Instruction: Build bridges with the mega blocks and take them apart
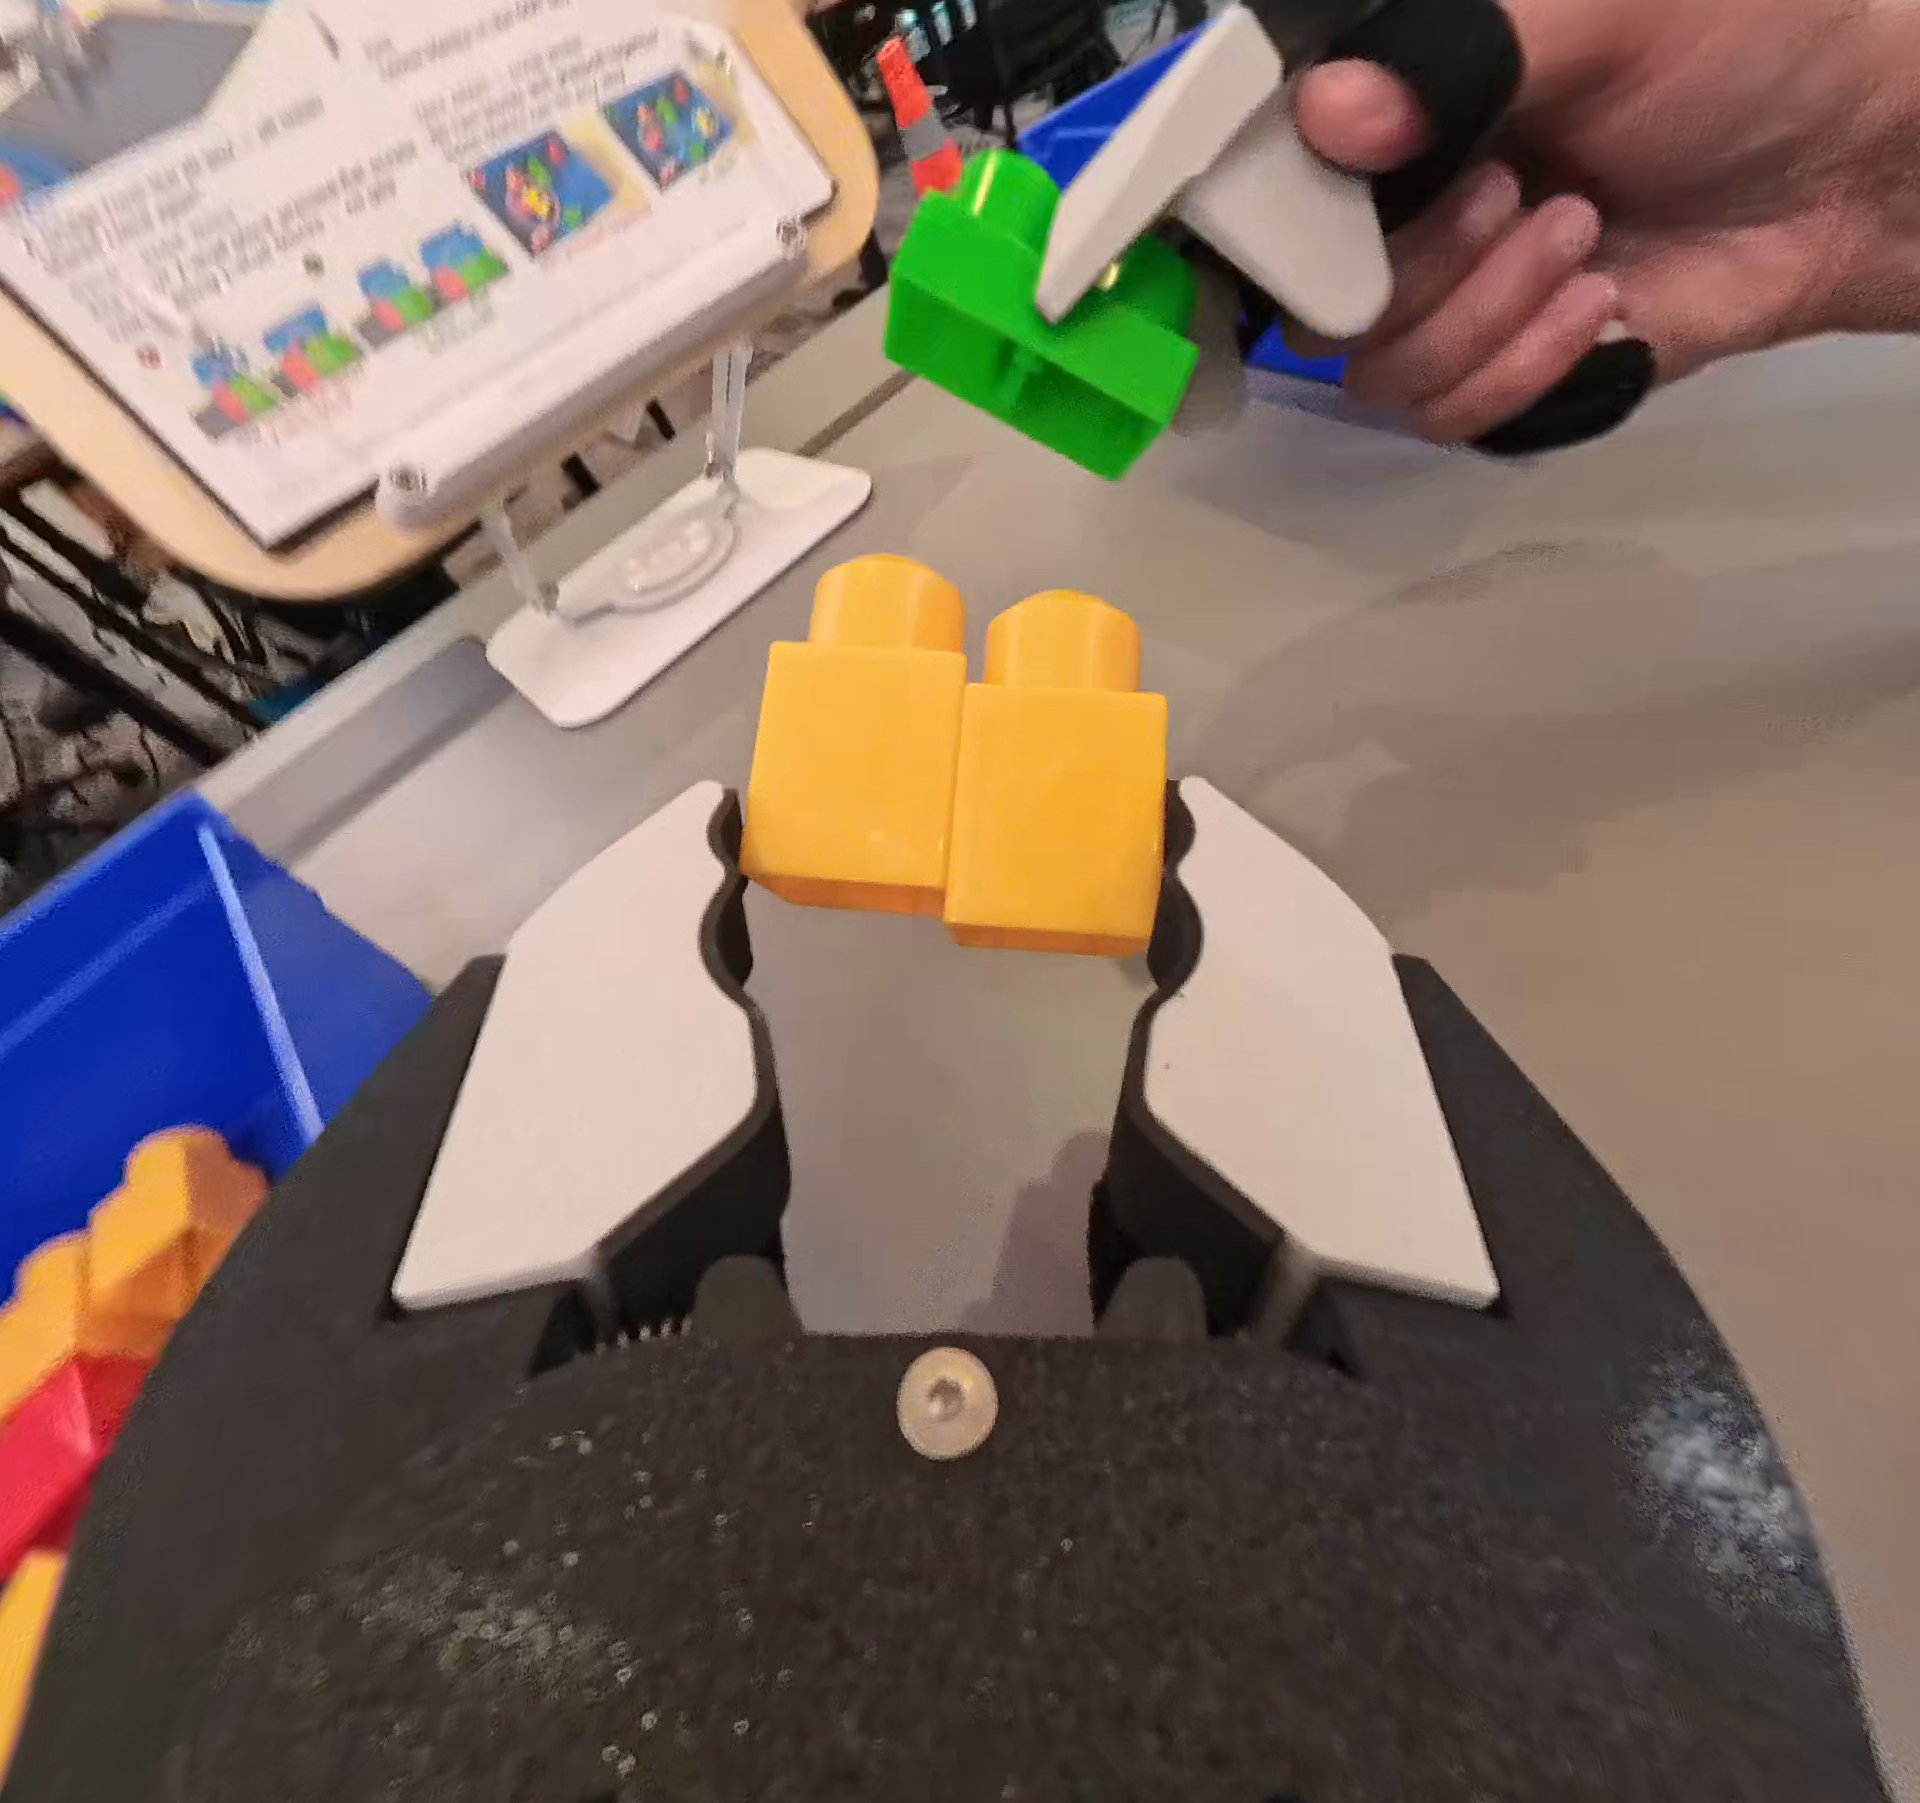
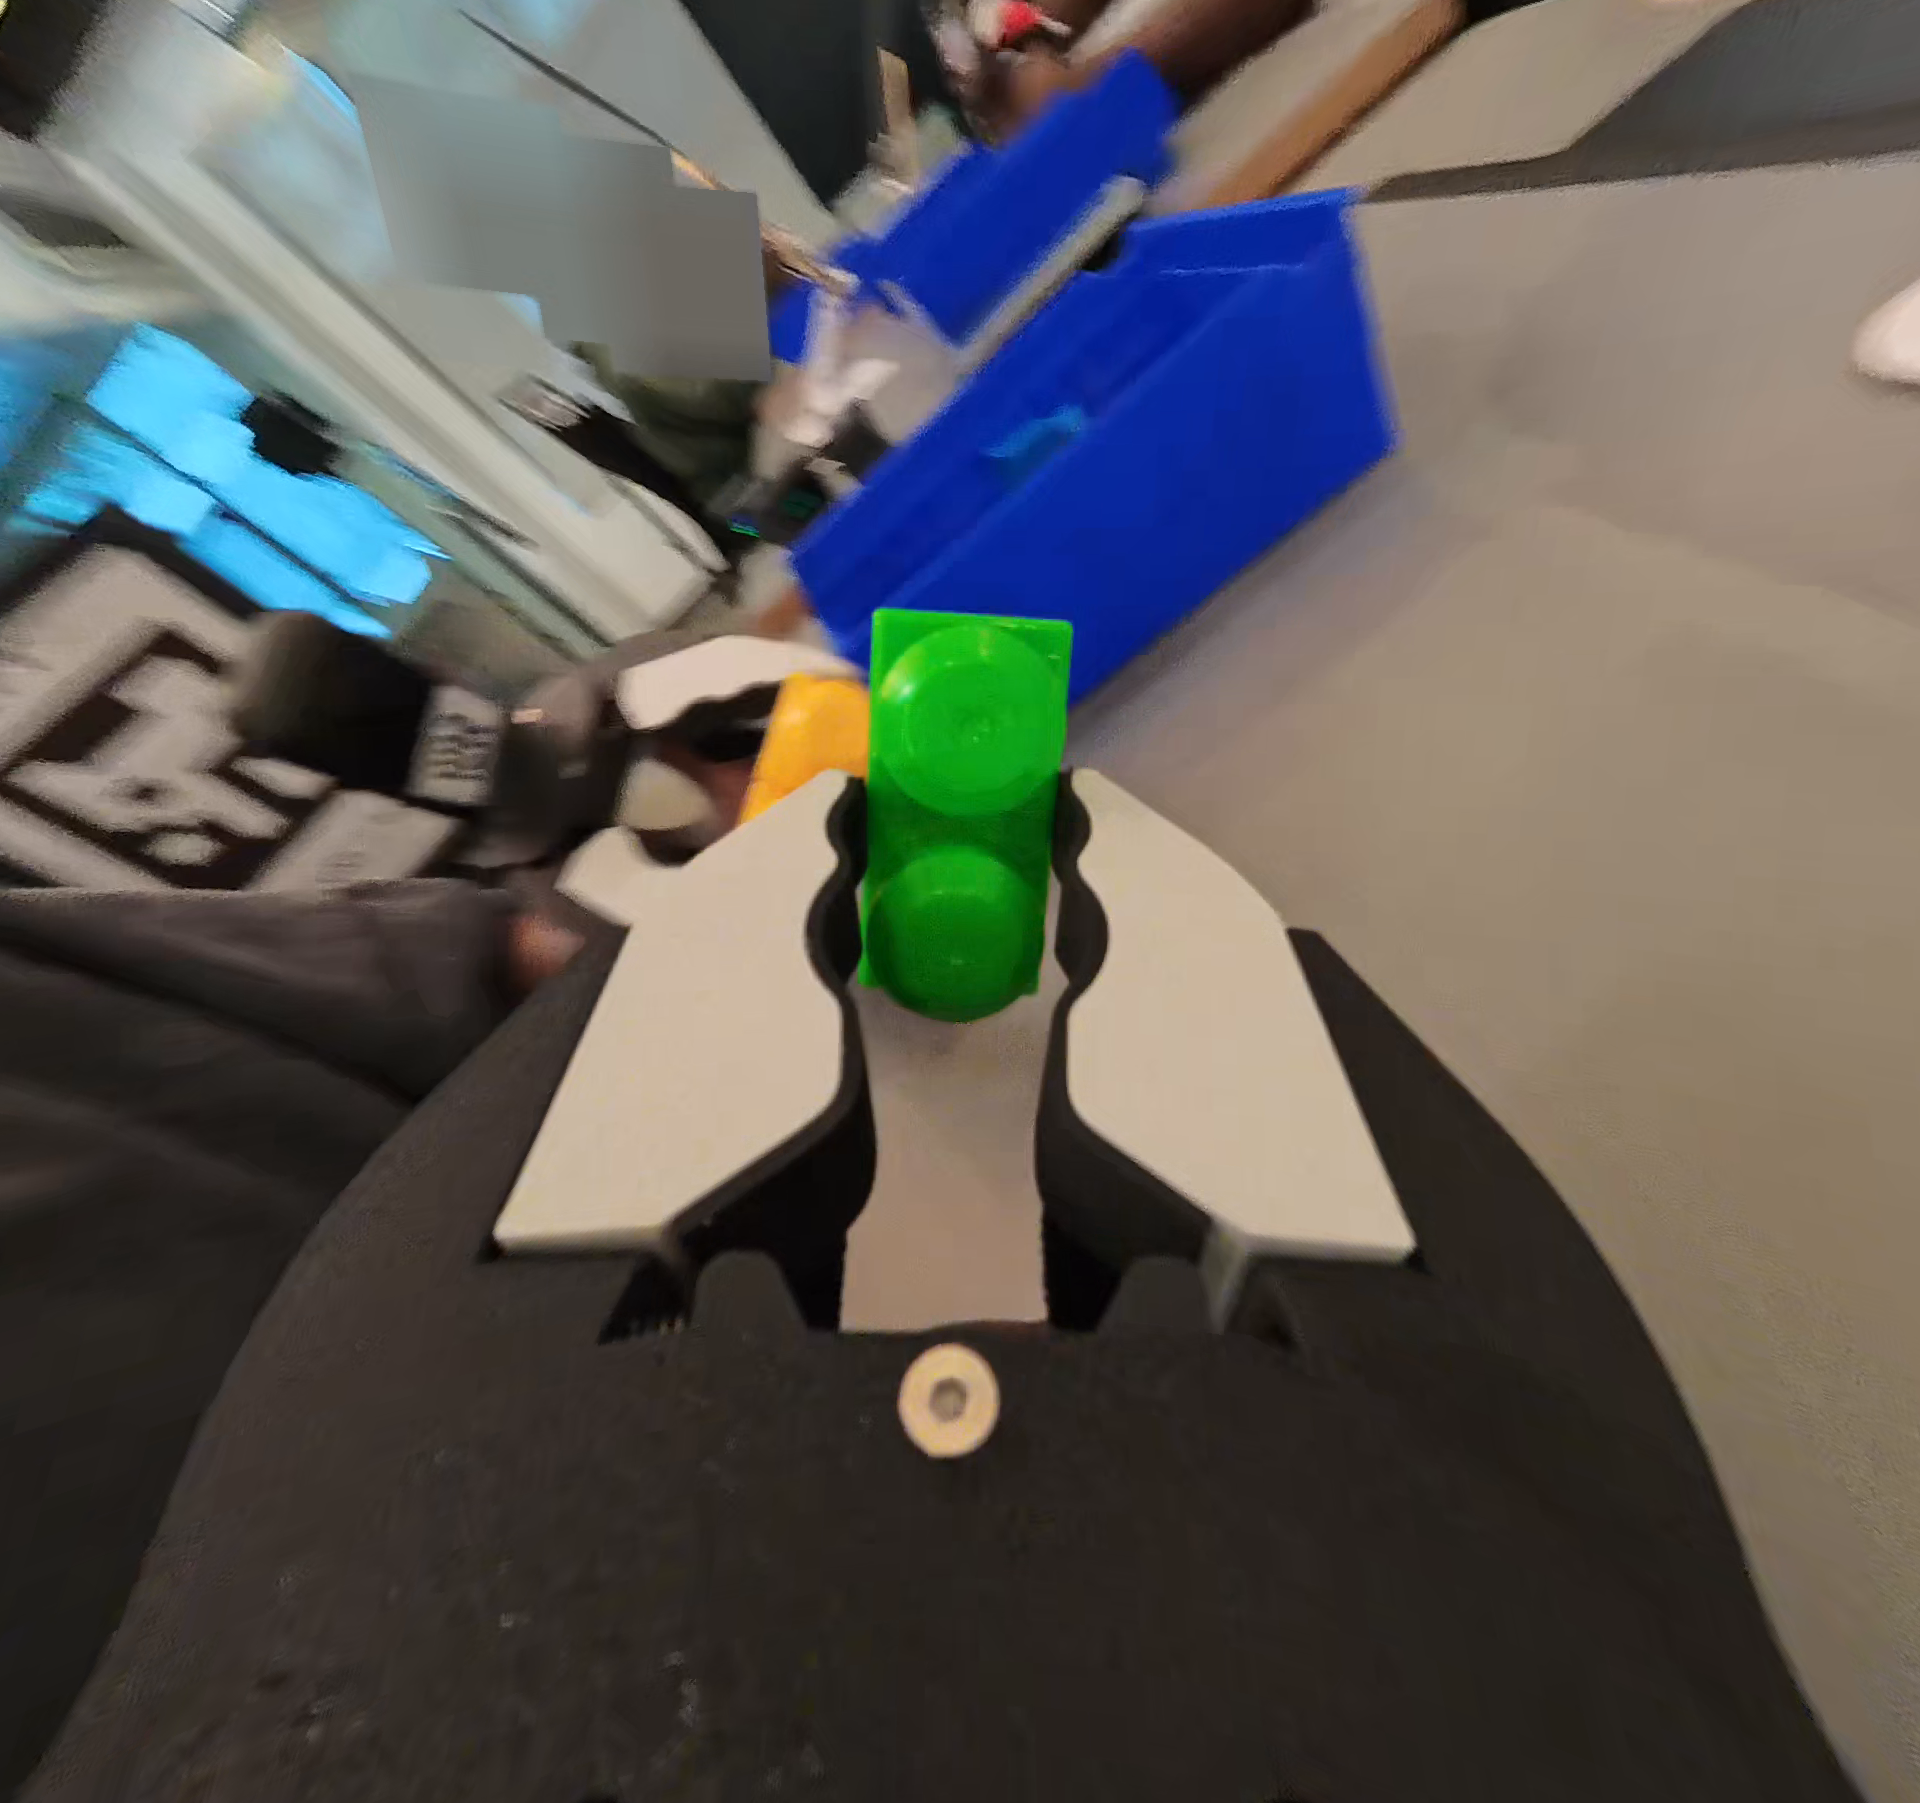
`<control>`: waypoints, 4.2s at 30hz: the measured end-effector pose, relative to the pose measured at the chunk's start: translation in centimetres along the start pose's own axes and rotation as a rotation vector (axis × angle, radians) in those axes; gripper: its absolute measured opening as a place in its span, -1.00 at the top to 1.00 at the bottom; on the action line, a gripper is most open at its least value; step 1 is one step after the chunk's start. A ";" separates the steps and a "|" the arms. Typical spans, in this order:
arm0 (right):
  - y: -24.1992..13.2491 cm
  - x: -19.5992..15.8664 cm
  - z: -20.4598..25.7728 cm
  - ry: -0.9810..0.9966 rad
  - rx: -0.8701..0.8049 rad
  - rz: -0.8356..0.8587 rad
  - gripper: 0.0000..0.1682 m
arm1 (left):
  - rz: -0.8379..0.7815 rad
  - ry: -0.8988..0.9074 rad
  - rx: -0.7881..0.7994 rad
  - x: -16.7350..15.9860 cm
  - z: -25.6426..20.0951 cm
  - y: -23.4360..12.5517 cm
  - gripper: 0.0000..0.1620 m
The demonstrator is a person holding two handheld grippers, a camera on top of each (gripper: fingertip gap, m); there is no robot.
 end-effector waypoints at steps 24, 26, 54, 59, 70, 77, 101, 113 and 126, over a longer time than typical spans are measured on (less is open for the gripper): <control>-1.2 -3.3 0.9 0.190 0.157 -0.053 0.59 | -0.056 0.348 -0.163 3.3 -3.6 5.9 0.07; -1.1 -3.5 0.6 0.205 0.164 -0.039 0.59 | -0.055 0.339 -0.177 3.0 -3.5 6.1 0.07; -1.1 -6.0 0.5 0.107 0.067 0.221 0.59 | 0.033 0.561 -0.254 1.8 -5.4 6.0 0.08; -0.9 -7.1 0.0 0.123 0.070 0.272 0.59 | 0.063 0.612 -0.282 0.8 -5.8 6.1 0.08; -0.1 -6.3 0.5 0.107 0.093 0.199 0.59 | 0.048 0.634 -0.293 1.4 -5.4 5.9 0.08; -0.1 -4.7 1.3 0.114 0.177 0.029 0.59 | -0.001 0.575 -0.257 2.9 -4.6 5.6 0.08; -0.2 -2.6 2.7 0.012 0.166 -0.153 0.57 | -0.046 -0.600 -0.632 3.3 -3.1 2.1 0.10; 0.8 -2.9 4.0 -0.030 0.170 -0.121 0.57 | -0.095 -0.751 -0.789 3.2 -3.5 2.5 0.54; 1.1 -3.0 3.8 -0.003 0.174 -0.152 0.57 | -0.106 -0.781 -0.809 3.0 -3.7 2.6 0.56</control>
Point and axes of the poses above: each gripper's, where its closed fingertips meet, y out along the fingers, x out of its top, z = x × y across the jaws, the point moved 2 cm from there along -y, back along the fingers, and after that the axes turned 3 degrees about x, right-handed, at the moved point
